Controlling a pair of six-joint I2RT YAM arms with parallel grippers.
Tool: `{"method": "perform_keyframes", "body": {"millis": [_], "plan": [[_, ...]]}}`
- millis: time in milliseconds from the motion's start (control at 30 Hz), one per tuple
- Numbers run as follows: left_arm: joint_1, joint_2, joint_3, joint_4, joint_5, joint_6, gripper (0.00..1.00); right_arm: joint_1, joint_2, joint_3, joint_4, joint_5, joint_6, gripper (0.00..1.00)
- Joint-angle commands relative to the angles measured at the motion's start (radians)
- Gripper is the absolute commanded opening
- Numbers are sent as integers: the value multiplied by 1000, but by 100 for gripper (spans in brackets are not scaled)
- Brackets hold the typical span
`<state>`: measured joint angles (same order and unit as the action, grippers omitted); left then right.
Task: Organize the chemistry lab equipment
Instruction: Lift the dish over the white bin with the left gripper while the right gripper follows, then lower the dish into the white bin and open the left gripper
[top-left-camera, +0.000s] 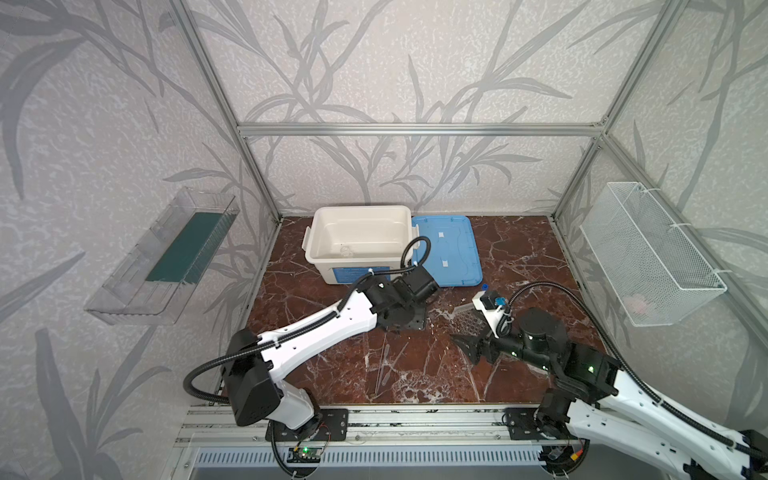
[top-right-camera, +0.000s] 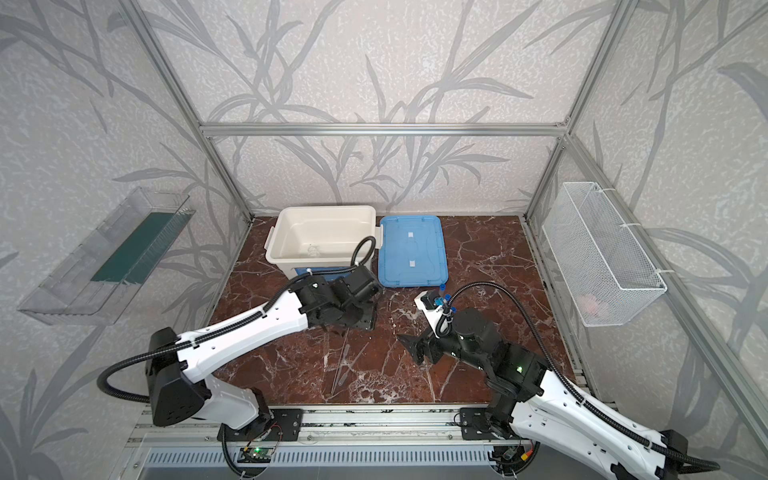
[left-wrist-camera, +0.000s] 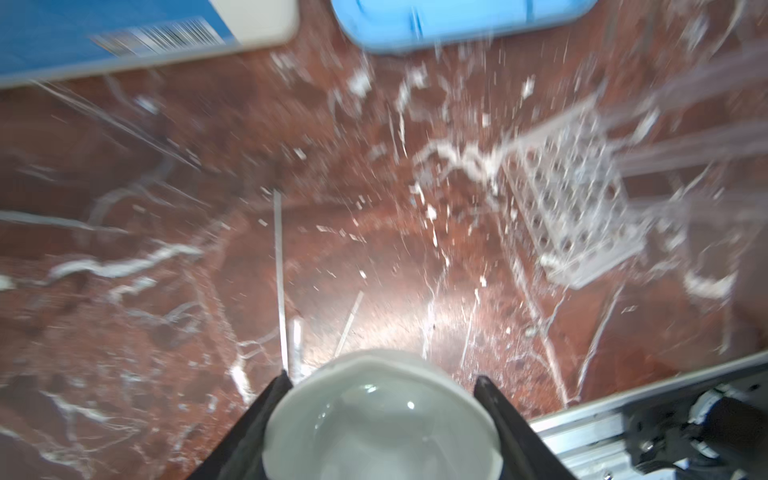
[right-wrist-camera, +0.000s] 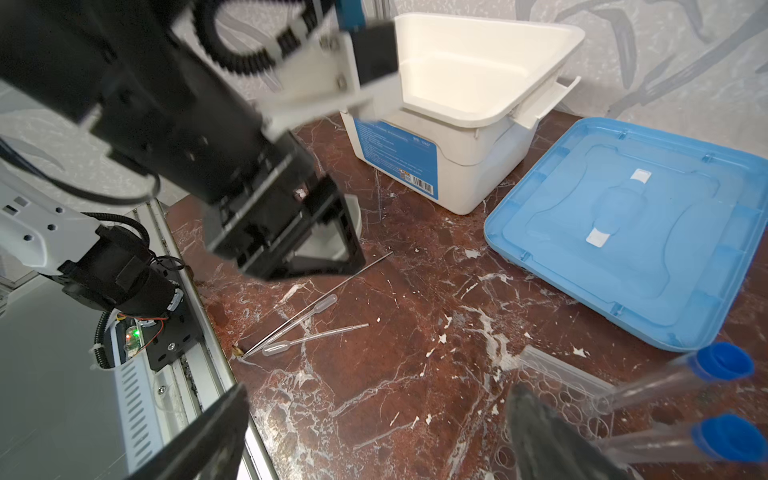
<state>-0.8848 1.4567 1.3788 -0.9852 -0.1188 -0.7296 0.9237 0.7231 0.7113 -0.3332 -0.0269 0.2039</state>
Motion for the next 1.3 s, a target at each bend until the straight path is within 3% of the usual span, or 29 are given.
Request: {"method": "perform_keyframes", "body": {"millis": [0, 200, 400, 667, 867, 1000, 1267], "plan": [[94, -39, 103, -126, -61, 124, 52, 5, 92, 101, 99, -17, -21, 95], [325, 40, 297, -183, -13, 267, 52, -16, 346, 304, 158, -10, -31, 95], [520, 232, 499, -204, -5, 345, 52, -49, 555, 465, 243, -72, 13, 95], [692, 450, 643, -173, 23, 361, 51, -111, 834, 725, 190, -201, 56, 95], [749, 616, 775, -223, 2, 384, 51, -114, 1010, 886, 99, -174, 34, 94], [754, 738, 882, -300, 17, 391, 50, -114, 1049, 897, 129, -180, 51, 94], [754, 809, 857, -272, 5, 391, 49, -115, 1132, 986, 87, -169, 50, 94]]}}
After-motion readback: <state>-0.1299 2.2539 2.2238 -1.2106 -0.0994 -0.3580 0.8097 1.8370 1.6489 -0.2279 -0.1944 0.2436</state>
